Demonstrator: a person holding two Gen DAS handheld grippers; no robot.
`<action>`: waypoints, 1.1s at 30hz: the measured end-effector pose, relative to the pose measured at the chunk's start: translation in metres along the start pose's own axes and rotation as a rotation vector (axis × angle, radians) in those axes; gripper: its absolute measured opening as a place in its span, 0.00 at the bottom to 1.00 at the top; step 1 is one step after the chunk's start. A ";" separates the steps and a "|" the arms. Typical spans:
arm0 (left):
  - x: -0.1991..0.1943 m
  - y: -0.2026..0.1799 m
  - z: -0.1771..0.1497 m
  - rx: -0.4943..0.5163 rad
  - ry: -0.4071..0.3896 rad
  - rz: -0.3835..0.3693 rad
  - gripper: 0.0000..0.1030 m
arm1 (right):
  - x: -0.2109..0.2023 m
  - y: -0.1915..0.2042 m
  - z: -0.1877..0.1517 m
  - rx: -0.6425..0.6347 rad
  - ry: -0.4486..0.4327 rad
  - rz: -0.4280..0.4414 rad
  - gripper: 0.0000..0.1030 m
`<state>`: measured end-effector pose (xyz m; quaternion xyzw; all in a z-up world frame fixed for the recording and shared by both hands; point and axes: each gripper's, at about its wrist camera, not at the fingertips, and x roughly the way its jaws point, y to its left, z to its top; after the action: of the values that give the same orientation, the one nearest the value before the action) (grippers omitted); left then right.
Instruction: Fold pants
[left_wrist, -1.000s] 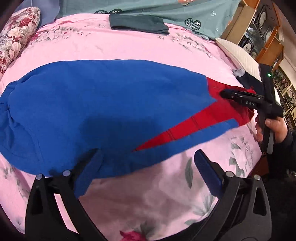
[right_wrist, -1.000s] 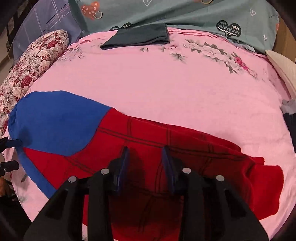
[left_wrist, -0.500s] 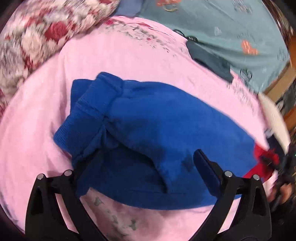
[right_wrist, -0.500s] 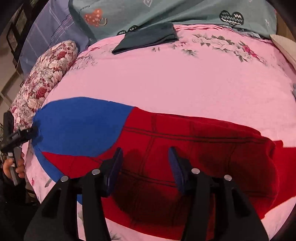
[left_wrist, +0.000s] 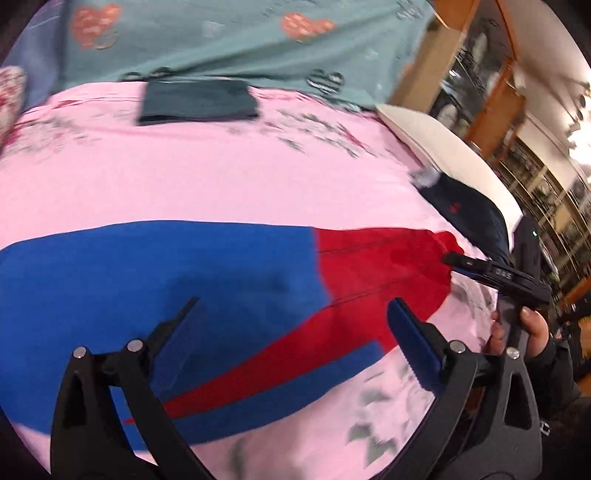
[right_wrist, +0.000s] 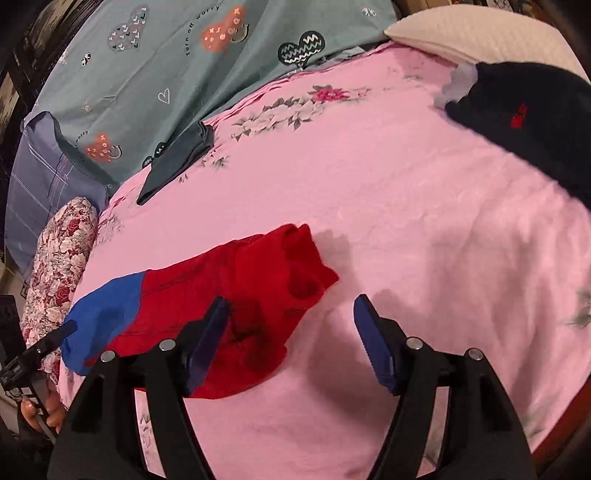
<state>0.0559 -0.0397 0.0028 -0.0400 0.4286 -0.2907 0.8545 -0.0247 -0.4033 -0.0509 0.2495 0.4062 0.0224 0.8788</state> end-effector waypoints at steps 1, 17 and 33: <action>0.018 -0.009 0.003 0.015 0.024 -0.006 0.97 | 0.007 0.002 -0.001 0.003 0.012 0.019 0.69; -0.019 0.048 -0.001 -0.159 -0.041 0.119 0.97 | -0.003 0.180 0.020 -0.269 0.010 0.358 0.22; -0.099 0.142 -0.058 -0.293 -0.095 0.277 0.98 | 0.043 0.312 -0.050 -0.649 0.172 0.346 0.51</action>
<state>0.0319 0.1404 -0.0086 -0.1182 0.4268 -0.1027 0.8907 0.0193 -0.0989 0.0341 0.0201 0.4020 0.3191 0.8580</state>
